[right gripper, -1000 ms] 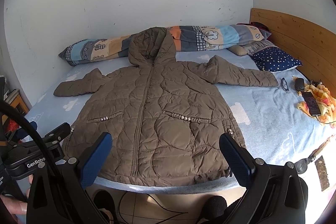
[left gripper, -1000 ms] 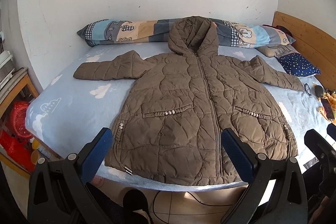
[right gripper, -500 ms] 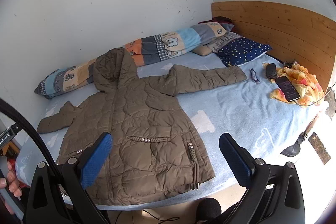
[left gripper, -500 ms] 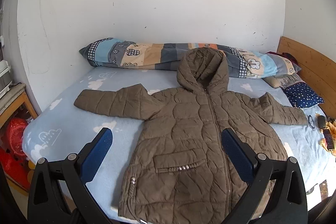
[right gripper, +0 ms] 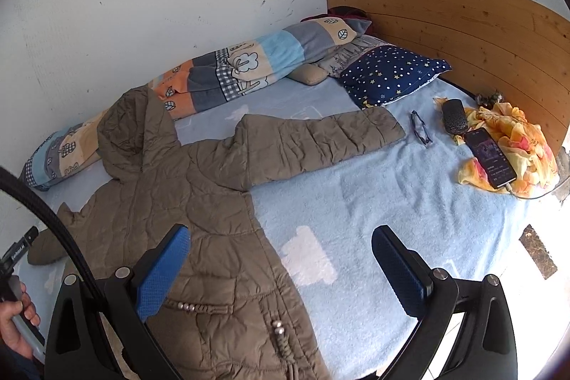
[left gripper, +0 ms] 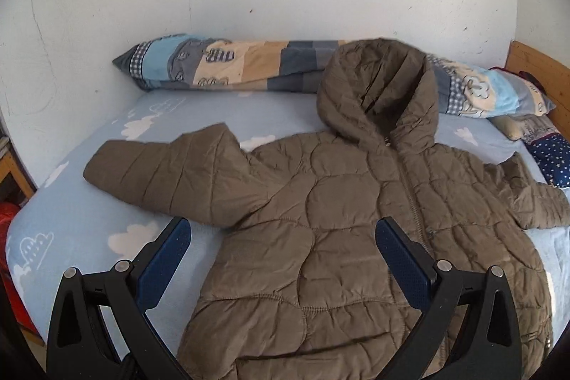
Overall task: Fold large clothes
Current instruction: 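Grasp the cuff of the jacket sleeve with the right gripper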
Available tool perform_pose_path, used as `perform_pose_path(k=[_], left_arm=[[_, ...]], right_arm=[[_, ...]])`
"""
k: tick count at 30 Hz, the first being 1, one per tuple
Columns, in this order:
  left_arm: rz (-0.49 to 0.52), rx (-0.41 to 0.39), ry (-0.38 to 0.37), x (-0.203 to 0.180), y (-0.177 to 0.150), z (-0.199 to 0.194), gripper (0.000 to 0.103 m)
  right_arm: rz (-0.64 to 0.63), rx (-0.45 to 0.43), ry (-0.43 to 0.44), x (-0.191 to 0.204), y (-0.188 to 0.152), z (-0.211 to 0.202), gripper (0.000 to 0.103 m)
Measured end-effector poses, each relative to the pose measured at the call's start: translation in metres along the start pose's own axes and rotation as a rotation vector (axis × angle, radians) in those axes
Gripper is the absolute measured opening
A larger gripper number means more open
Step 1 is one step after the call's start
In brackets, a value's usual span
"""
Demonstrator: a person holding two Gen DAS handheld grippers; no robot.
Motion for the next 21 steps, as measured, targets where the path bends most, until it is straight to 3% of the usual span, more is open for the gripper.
perform_pose_path(k=[2, 3, 7, 12, 16, 21], left_arm=[[-0.046, 0.095, -0.028, -0.004, 0.0, 0.022, 0.103], [-0.07, 0.104, -0.053, -0.004, 0.0, 0.025, 0.103], [-0.108, 0.093, -0.061, -0.005, 0.009, 0.031, 0.103], [-0.096, 0.088, -0.009, -0.01, 0.017, 0.048, 0.103], [-0.098, 0.1, -0.014, -0.018, 0.018, 0.057, 0.103], [-0.069, 0.084, -0.004, -0.023, 0.018, 0.057, 0.103]], right_arm=[[0.016, 0.021, -0.021, -0.012, 0.009, 0.024, 0.103], [0.03, 0.028, -0.022, -0.019, 0.015, 0.037, 0.103], [0.059, 0.063, -0.068, -0.048, 0.035, 0.085, 0.103], [0.206, 0.103, -0.048, -0.098, 0.052, 0.137, 0.103], [0.293, 0.109, -0.004, -0.136, 0.063, 0.165, 0.103], [0.459, 0.042, 0.031, -0.193, 0.086, 0.179, 0.103]])
Point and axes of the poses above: each gripper's, at about its wrist camera, not at the fingertips, and z roughly the way its jaws point, x to its left, y to its top, the point moved 7 cm from there along z, roughly the way its jaws point, and after that the axes turned 7 degrees about y, right-handed, at the moved point
